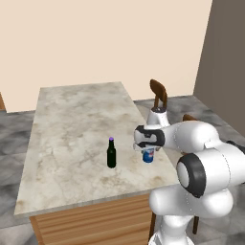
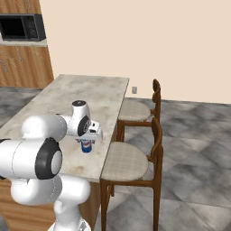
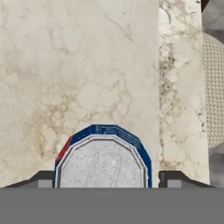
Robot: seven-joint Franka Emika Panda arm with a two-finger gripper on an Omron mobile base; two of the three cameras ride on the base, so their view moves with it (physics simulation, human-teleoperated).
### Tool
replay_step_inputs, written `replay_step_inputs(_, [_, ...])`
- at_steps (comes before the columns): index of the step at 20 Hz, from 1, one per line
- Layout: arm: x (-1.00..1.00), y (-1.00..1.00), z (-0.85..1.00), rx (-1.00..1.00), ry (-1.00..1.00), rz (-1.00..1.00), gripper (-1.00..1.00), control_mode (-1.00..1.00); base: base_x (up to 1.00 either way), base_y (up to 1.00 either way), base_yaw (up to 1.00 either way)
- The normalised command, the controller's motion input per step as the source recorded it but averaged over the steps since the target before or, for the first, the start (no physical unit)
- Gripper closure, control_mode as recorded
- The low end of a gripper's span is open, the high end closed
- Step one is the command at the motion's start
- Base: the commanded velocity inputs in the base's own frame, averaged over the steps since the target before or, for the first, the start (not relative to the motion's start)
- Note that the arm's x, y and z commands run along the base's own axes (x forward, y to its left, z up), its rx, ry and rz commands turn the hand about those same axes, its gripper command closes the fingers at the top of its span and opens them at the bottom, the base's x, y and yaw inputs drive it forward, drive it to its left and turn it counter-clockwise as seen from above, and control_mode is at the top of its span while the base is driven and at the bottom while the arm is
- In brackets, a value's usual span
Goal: Move the drinks to the dining counter.
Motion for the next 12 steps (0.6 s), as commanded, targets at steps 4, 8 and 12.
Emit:
replay_step_inputs(4, [0.0, -0.01, 0.26, 0.0, 0.0, -0.03, -1.0, -1.0, 0.0, 0.0, 0.0])
replay_step_inputs(8, [-0.11, 0.0, 0.59, 0.0, -0.01, -0.08, -1.0, -1.0, 0.0, 0.0, 0.0])
replay_step_inputs(12, [-0.43, 0.0, 0.74, 0.0, -0.03, -0.09, -1.0, -1.0, 0.0, 0.0, 0.0])
